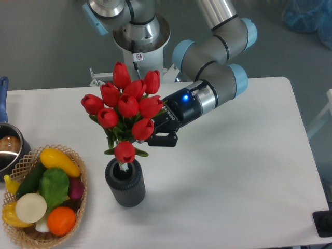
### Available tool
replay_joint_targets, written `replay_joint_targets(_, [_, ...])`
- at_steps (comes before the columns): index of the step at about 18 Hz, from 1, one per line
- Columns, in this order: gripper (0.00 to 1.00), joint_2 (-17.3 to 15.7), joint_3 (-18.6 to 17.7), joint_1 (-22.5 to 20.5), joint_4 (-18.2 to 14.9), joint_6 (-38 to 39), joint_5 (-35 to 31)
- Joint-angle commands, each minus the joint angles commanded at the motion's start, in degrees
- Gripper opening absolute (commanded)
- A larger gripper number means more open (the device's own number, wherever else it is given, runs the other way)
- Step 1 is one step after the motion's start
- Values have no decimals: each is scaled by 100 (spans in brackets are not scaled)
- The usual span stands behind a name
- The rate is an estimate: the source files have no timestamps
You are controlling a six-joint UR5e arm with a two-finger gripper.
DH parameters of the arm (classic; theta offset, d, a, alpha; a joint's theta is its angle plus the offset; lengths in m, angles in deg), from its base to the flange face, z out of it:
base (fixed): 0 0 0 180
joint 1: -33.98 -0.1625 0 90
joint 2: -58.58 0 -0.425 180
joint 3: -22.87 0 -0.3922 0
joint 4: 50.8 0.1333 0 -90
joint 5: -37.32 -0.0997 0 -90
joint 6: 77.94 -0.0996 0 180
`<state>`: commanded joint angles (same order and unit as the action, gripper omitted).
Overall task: Insert the flowers into the vase
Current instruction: 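Push the tulip bunch further down into the vase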
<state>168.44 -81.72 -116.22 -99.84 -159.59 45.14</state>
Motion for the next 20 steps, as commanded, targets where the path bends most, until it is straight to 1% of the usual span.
replay_joint_targets(14, [23, 246, 0, 9, 0, -9, 0])
replay_joint_targets(17, [24, 316, -17, 17, 0, -228, 0])
replay_joint_targets(20, [24, 369, -26, 53, 0, -255, 0])
